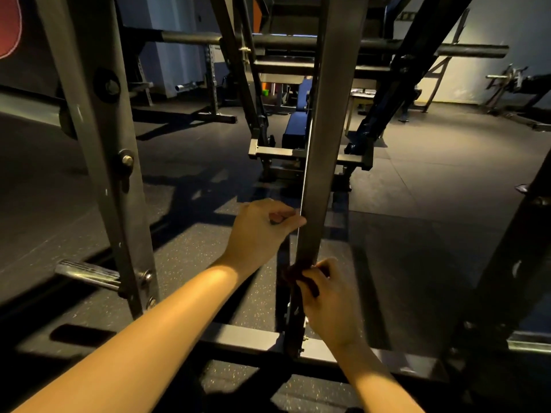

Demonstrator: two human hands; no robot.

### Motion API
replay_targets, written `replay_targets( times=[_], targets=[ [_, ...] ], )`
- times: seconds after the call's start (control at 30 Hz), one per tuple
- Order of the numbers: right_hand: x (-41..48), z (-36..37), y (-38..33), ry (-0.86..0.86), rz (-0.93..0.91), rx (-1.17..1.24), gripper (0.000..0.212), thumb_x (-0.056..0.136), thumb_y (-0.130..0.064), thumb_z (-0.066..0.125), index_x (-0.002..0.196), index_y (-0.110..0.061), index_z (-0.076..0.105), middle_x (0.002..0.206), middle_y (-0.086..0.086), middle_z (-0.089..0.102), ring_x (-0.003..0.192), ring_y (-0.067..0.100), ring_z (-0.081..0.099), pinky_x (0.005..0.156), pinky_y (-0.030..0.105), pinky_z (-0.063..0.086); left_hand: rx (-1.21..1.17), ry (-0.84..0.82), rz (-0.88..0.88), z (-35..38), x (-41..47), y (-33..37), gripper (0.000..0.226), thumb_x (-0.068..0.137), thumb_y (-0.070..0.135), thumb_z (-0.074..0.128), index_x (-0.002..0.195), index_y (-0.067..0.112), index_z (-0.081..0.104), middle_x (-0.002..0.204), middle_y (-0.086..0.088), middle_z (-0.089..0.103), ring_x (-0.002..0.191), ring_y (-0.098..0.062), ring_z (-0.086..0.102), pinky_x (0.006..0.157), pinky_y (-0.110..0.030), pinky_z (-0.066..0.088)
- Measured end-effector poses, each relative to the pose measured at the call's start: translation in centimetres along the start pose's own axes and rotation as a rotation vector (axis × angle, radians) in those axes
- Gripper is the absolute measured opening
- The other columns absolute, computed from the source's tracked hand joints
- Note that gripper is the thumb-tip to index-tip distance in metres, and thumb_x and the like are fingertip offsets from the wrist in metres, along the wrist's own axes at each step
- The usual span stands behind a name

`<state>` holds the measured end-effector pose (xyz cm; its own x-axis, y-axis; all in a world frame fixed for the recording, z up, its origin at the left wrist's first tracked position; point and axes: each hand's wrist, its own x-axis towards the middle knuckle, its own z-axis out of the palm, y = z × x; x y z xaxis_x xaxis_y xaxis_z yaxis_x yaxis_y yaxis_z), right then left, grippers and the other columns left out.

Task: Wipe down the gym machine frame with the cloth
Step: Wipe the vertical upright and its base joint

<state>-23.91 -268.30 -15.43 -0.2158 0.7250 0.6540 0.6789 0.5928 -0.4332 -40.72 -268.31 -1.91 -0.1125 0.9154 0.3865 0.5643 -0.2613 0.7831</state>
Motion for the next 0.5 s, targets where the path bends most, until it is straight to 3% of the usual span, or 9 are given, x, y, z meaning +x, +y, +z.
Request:
replay_targets(
  times=[0.07, 0.2, 0.3, 0.37, 0.43, 0.5],
  targets=[
    [2.1, -1.8, -1.1, 0.085, 0.005, 0.05, 0.015, 0.089, -0.023, 0.073, 0.102, -0.015, 0.07, 0.111, 0.003, 0.059, 0.09, 0.013, 0.062, 0.08, 0.036, 0.061, -0.023, -0.034, -0.005, 0.4, 0.0, -0.4, 0.023, 0.089, 0.033, 0.074, 0.109, 0.022, 0.077, 0.103, 0.01, 0.075, 0.094, 0.0, 0.07, 0.09, -0.022, 0.055],
    [7.6, -6.4, -3.4, 0.323, -0.076, 0.111, 0.017, 0.092, -0.019, 0.071, 0.107, -0.015, 0.067, 0.121, 0.003, 0.054, 0.102, 0.009, 0.058, 0.09, 0.02, 0.051, -0.276, -0.014, -0.087, 0.3, 0.2, 0.7, 0.018, 0.096, 0.032, 0.067, 0.099, 0.018, 0.078, 0.091, 0.006, 0.078, 0.087, -0.005, 0.074, 0.086, -0.023, 0.055],
    [5.9, -4.3, -2.5, 0.264, -0.068, 0.095, 0.017, 0.093, -0.022, 0.069, 0.109, -0.017, 0.065, 0.122, 0.004, 0.054, 0.102, 0.012, 0.061, 0.089, 0.025, 0.055, -0.343, 0.039, -0.089, 0.4, 0.7, 0.8, 0.01, 0.095, 0.029, 0.071, 0.09, 0.023, 0.078, 0.084, 0.009, 0.078, 0.083, -0.005, 0.074, 0.081, -0.02, 0.056],
    [1.9, -0.7, -0.6, 0.126, -0.05, -0.001, 0.017, 0.091, -0.025, 0.07, 0.105, -0.016, 0.068, 0.115, 0.003, 0.058, 0.093, 0.012, 0.064, 0.084, 0.019, 0.055, -0.244, 0.041, -0.085, 1.0, 0.7, -0.1, 0.009, 0.092, 0.033, 0.073, 0.088, 0.026, 0.077, 0.084, 0.01, 0.077, 0.082, -0.003, 0.072, 0.079, -0.019, 0.053],
    [-1.9, 2.4, 1.2, 0.016, -0.006, -0.044, 0.014, 0.09, -0.028, 0.074, 0.097, -0.016, 0.071, 0.106, -0.007, 0.057, 0.081, -0.001, 0.056, 0.077, 0.007, 0.051, 0.016, 0.038, -0.046, 1.9, 0.1, -1.7, 0.024, 0.092, 0.045, 0.069, 0.088, 0.023, 0.076, 0.082, 0.008, 0.074, 0.079, -0.007, 0.07, 0.075, -0.02, 0.052],
    [-3.4, 3.5, 1.9, -0.015, 0.092, -0.007, 0.016, 0.09, -0.033, 0.071, 0.093, -0.018, 0.071, 0.097, -0.011, 0.055, 0.073, -0.001, 0.054, 0.069, 0.019, 0.06, 0.26, 0.046, 0.014, 2.6, -0.7, -3.1, 0.035, 0.093, 0.057, 0.06, 0.091, 0.025, 0.075, 0.081, 0.011, 0.07, 0.075, -0.006, 0.066, 0.072, -0.018, 0.051]
  ],
)
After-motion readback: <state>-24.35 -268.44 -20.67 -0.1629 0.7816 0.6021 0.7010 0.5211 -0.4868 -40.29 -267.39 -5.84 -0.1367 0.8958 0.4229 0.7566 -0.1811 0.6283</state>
